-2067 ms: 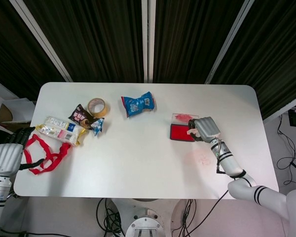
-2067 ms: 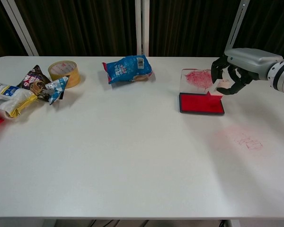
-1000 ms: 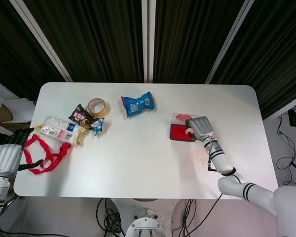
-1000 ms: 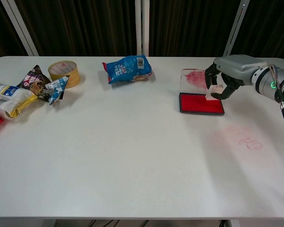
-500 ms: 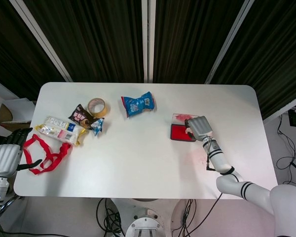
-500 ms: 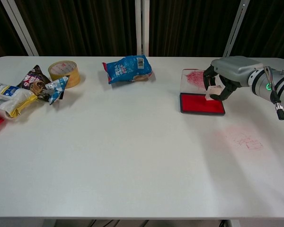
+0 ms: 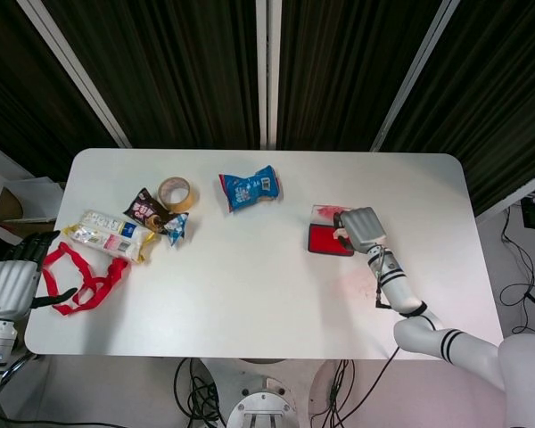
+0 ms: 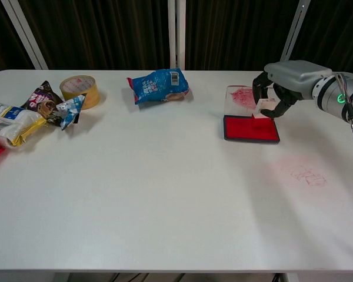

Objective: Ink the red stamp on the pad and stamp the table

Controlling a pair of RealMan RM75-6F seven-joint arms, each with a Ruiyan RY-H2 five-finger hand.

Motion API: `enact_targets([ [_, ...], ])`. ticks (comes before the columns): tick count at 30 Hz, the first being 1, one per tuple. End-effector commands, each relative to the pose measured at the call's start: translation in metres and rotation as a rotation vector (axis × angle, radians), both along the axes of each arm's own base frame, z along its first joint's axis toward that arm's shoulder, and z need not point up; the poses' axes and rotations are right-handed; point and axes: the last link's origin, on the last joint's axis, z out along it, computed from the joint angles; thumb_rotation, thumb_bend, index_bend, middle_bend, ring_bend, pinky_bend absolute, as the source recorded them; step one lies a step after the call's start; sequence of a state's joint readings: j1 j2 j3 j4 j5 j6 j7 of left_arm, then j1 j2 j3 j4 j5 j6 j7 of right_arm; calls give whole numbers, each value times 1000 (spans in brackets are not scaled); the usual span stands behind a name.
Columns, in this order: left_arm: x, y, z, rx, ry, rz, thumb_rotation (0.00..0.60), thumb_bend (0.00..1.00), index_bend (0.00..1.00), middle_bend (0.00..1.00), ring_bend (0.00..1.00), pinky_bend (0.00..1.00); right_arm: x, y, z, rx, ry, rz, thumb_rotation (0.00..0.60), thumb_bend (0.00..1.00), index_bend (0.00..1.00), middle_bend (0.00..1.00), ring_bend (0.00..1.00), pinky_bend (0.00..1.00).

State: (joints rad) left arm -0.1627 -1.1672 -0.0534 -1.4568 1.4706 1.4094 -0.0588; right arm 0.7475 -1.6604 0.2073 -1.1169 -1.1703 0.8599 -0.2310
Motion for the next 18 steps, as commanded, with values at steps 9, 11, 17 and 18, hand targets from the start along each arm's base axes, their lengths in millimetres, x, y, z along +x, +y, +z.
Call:
enact_targets([
  [9,6,-1,-4,-7,-1,-11,475,31,90,122,114,246,0,42,39,13,-23,55,600,378,660,547,718,901],
  [11,7,-1,-3,-4,0,-14,475,31,90,122,114,246,-11,58,40,29,-6,59,600,376,662,545,718,901],
  [17,9,-1,-5,-17,2,-20,475,31,89,122,114,247,-43,96,38,52,25,62,600,376,662,542,718,901],
  [18,9,0,-6,-19,2,-22,476,31,90,122,114,246,-47,100,37,53,27,61,600,376,662,542,718,901],
])
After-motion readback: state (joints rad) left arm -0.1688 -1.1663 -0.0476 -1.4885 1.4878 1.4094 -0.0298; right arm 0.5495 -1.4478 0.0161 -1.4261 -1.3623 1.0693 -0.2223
